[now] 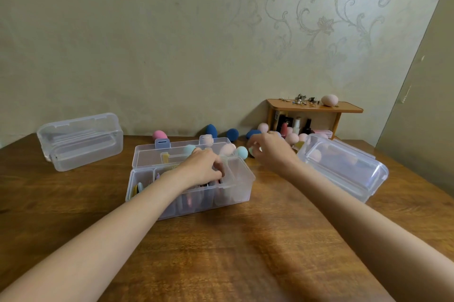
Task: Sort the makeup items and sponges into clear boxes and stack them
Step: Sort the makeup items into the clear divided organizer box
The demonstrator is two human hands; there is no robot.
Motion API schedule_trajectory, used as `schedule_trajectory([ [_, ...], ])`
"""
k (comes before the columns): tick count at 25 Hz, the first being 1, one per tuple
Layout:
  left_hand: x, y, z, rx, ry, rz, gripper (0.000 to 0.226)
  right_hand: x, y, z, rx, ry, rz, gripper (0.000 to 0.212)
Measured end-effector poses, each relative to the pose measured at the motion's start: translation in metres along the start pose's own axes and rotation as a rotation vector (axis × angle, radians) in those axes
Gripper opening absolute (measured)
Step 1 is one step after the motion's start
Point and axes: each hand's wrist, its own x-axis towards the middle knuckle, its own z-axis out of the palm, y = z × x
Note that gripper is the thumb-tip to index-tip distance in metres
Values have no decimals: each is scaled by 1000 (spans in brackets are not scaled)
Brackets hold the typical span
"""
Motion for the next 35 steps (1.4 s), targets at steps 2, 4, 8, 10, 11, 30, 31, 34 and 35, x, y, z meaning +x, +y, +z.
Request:
schedule_trajectory([
  [2,3,0,1,30,11,11,17,-1,21,2,-522,-195,79,33],
  [4,4,2,3,47,34,5,16,-9,30,2,-709,-357,130,38],
  [8,4,5,8,44,81,4,18,-22,45,-5,-773,-372,88,35],
  [10,3,8,10,41,74,15,18,-27,57,-5,-739,-370,86,30],
  [11,4,9,12,45,70,18,19,-28,62,-3,-684,-381,75,27],
  [30,6,13,9,-77,36,39,18,-3,69,44,-211,-281,2,36],
  [31,5,13,9,-74,44,37,18,-2,72,47,-240,-357,-13,39],
  [34,4,15,12,-61,54,31,18,-2,77,54,-266,-297,-3,29],
  [35,3,15,13,-56,58,28,19,-2,78,55,-286,-254,-5,25],
])
